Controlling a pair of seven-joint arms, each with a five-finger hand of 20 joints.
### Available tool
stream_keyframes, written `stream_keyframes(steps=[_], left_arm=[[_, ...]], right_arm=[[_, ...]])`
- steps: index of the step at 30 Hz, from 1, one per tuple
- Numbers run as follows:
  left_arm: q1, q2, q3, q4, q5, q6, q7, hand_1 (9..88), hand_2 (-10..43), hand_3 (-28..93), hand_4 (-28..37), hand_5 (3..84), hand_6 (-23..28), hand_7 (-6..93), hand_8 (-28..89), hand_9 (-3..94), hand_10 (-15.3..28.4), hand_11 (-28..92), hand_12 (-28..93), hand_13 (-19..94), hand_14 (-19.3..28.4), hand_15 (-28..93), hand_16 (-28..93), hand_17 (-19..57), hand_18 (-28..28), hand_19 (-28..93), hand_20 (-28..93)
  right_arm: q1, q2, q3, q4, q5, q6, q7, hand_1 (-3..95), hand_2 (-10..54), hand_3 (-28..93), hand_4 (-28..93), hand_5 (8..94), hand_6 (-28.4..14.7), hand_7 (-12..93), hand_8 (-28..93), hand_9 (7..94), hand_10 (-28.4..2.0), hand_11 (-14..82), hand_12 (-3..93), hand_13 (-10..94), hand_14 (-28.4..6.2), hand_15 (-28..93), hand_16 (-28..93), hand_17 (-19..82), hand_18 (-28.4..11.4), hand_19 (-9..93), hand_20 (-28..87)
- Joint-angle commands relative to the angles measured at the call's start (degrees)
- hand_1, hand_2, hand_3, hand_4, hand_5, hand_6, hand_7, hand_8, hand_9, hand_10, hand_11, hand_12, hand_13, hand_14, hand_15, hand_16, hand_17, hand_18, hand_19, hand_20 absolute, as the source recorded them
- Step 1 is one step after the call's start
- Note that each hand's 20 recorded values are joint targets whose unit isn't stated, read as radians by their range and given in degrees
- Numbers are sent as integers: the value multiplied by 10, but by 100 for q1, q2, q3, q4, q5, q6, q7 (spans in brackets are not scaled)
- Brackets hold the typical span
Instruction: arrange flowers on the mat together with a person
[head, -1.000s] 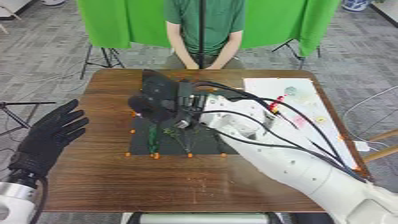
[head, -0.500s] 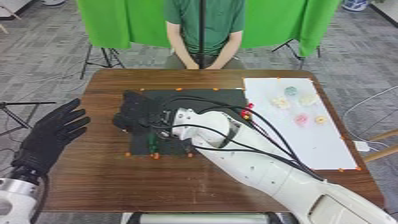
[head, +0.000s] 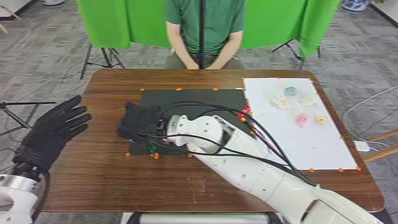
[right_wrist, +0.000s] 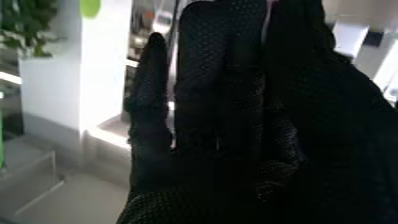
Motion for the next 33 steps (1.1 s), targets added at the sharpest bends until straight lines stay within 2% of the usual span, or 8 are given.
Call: stream_keyframes(steps=[1,5,11,16,23,33], left_arm=[[1,23,42,55,-10,27,-42,303,-52,676,-261,312,35,147,-81,264,110,174,190,222,137,258,32,-89,215,428,94],[13,21,28,47,-9,30,-33,303,-53,677,-262,312,35,148,-81,264,110,174,189,222,137,257,32,-89,215,428,93],[35,20,9,42,-10,43,-28,303,-52,677,-262,312,35,148,-82,264,110,175,190,221,137,258,33,-89,216,428,94],[41,15,4,39,-11,36,-30,304,-51,675,-261,312,37,144,-81,264,109,173,190,222,136,258,32,-89,215,428,93],[20,12,19,51,-15,33,-23,303,-51,675,-261,312,37,146,-80,264,109,174,190,221,137,259,32,-89,216,428,93],[102,-41,-26,24,-8,51,-10,301,-50,674,-263,311,36,147,-81,264,110,174,190,221,137,258,32,-89,216,428,93]], right_arm=[[71,-47,22,75,-191,29,130,617,-95,557,-283,741,84,444,-75,880,-21,95,437,648,-12,476,441,255,-131,605,443],[87,-51,18,104,-263,27,231,565,-95,632,-283,710,86,449,-76,861,-21,89,431,643,-14,480,435,254,-133,604,444],[114,-7,-11,0,-414,-359,516,515,-95,648,-283,648,73,432,-80,808,-26,82,416,596,-25,506,387,230,-138,596,439],[115,9,-17,-28,-283,-380,590,485,-95,633,-283,636,68,408,-84,767,-36,145,326,581,-36,530,302,219,-144,588,436],[147,15,0,-84,-258,-591,715,455,-95,638,-283,618,63,365,-67,717,-55,220,236,559,-41,536,286,208,-148,583,433],[202,110,65,-258,-195,-933,755,402,-95,711,-283,602,62,318,-125,688,-61,221,215,539,-46,536,282,198,-151,578,430]])
